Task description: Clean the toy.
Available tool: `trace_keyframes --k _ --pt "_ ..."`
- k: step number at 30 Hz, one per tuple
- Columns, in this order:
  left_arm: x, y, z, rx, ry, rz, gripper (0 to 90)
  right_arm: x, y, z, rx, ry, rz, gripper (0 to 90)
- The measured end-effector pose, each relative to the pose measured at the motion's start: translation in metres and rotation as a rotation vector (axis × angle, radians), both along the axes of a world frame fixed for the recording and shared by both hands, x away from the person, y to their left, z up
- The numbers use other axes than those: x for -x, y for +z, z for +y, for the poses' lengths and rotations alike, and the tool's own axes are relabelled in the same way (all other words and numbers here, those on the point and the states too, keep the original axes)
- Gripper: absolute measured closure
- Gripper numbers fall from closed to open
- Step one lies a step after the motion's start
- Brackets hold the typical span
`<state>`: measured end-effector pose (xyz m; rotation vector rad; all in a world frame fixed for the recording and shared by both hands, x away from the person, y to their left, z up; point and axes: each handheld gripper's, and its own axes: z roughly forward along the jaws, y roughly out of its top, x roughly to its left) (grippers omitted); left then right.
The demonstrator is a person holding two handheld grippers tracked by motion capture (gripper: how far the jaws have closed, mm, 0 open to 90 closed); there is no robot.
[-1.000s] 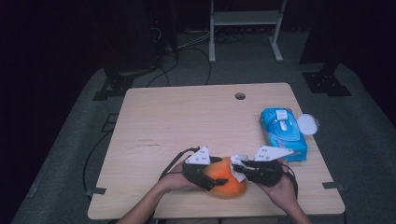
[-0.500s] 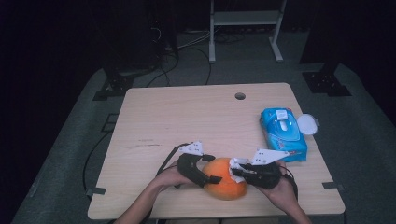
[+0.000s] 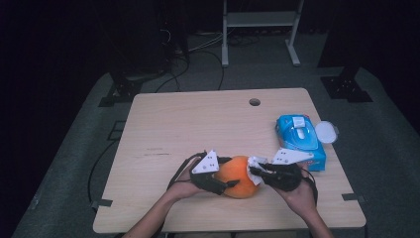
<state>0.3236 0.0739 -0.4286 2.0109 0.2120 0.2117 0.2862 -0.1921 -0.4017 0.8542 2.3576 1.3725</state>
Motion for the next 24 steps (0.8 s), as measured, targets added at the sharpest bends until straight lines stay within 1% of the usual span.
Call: trace_keyframes --k 2,3,4,5,7,8,9,11,12,13,14,17,18,19,20,21,22,24 --pt "-0.005 -0.001 0.006 0.016 -0.004 0.082 14.4 0.002 -0.005 0.002 0.024 0.021 0.011 78.6" --pt "-0.009 -0.002 0.01 0.023 -0.007 0.136 11.3 0.003 -0.006 0.003 0.033 0.028 0.015 78.7" --pt "-0.01 -0.004 0.011 0.019 -0.01 0.157 10.1 0.005 -0.008 0.003 0.039 0.037 0.018 78.8" --pt "-0.012 -0.006 0.012 0.004 -0.013 0.172 10.6 0.006 -0.009 0.003 0.033 0.038 0.03 78.8" --pt "-0.011 -0.011 0.011 -0.016 -0.009 0.173 16.6 0.008 -0.007 0.004 0.027 0.037 0.026 78.8" --pt "-0.009 -0.011 0.011 -0.033 -0.022 0.157 20.5 0.011 -0.005 0.008 0.038 0.037 -0.004 78.9" --pt "-0.008 -0.01 0.01 -0.044 -0.033 0.141 23.7 0.016 -0.002 0.016 0.06 0.057 -0.027 78.9" --pt "-0.005 -0.009 0.01 -0.056 -0.047 0.121 25.6 0.021 0.001 0.029 0.082 0.088 -0.057 78.9" --pt "-0.004 -0.009 0.01 -0.066 -0.048 0.112 25.9 0.022 0.002 0.034 0.09 0.099 -0.063 78.8" --pt "-0.004 -0.009 0.012 -0.069 -0.045 0.11 26.0 0.022 0.002 0.037 0.099 0.1 -0.066 78.8" --pt "-0.005 -0.01 0.013 -0.058 -0.041 0.115 26.7 0.02 0.002 0.036 0.096 0.1 -0.068 78.9" --pt "-0.006 -0.011 0.014 -0.049 -0.037 0.134 27.0 0.011 -0.003 0.018 0.042 0.059 -0.029 79.0" --pt "-0.006 -0.011 0.014 -0.048 -0.04 0.138 26.8 0.008 -0.005 0.009 0.016 0.035 -0.006 79.1" --pt "-0.006 -0.009 0.014 -0.048 -0.046 0.14 26.3 0.007 -0.006 0.005 -0.001 0.025 0.008 79.0" --pt "-0.006 -0.006 0.014 -0.04 -0.057 0.144 24.8 0.006 -0.008 0.001 -0.013 0.022 0.02 79.0" --pt "-0.008 -0.005 0.015 -0.034 -0.063 0.147 21.4 0.007 -0.009 -0.001 -0.015 0.033 0.025 79.0" --pt "-0.01 -0.002 0.016 -0.019 -0.056 0.144 18.9 0.008 -0.009 -0.001 -0.008 0.039 0.023 79.0" --pt "-0.015 -0.001 0.02 0.035 -0.027 0.169 15.1 0.009 -0.01 0.0 0.002 0.059 0.019 78.9"
